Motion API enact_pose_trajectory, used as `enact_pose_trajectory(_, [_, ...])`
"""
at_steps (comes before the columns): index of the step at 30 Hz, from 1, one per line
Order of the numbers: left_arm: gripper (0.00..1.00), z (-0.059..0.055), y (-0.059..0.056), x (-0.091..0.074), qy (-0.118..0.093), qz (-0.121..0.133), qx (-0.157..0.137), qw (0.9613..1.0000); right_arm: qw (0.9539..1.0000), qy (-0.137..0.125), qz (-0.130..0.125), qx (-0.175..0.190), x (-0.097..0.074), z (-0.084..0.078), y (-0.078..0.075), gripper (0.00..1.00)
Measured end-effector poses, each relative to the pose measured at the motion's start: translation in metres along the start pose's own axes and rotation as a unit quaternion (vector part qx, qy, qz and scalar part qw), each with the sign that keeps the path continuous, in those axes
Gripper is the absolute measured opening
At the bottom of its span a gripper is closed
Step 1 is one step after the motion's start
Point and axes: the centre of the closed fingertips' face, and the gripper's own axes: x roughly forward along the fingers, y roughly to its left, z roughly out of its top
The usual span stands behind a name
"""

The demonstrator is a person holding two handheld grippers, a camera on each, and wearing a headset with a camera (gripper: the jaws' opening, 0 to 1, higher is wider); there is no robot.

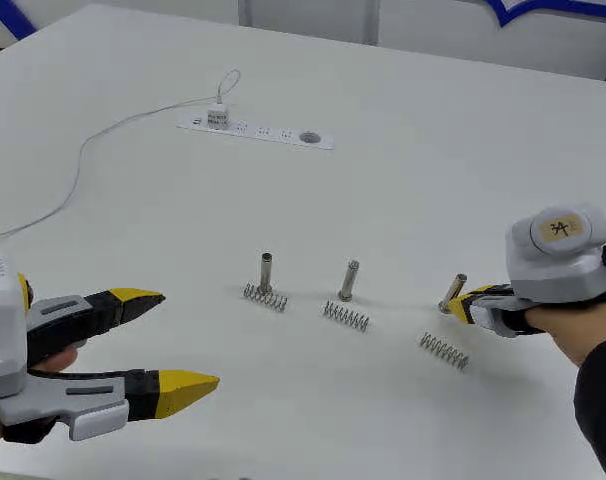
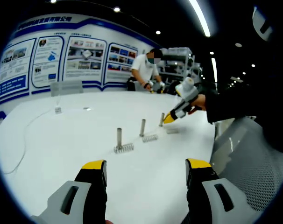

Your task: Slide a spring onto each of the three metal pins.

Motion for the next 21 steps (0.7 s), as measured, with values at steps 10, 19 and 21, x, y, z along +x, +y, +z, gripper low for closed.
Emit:
enact_pose_trajectory(10, [0.70,0.002,-0.003,0.002,0.000,-0.006,0.004,1.0000,0.9997,-0.007,0.010,-0.021,-0.012,0.004,0.007,0.11])
enact_pose_trajectory(19, [0.70,0.001,-0.002,0.002,0.001,-0.007,0.004,1.0000,0.9971,0.000,0.045,-0.061,-0.021,-0.004,0.023,0.16])
enact_pose_trajectory(21, [0.70,0.001,-0.002,0.002,0.001,-0.007,0.003,1.0000,0.9962,0.002,0.056,-0.067,-0.023,-0.007,0.028,0.16])
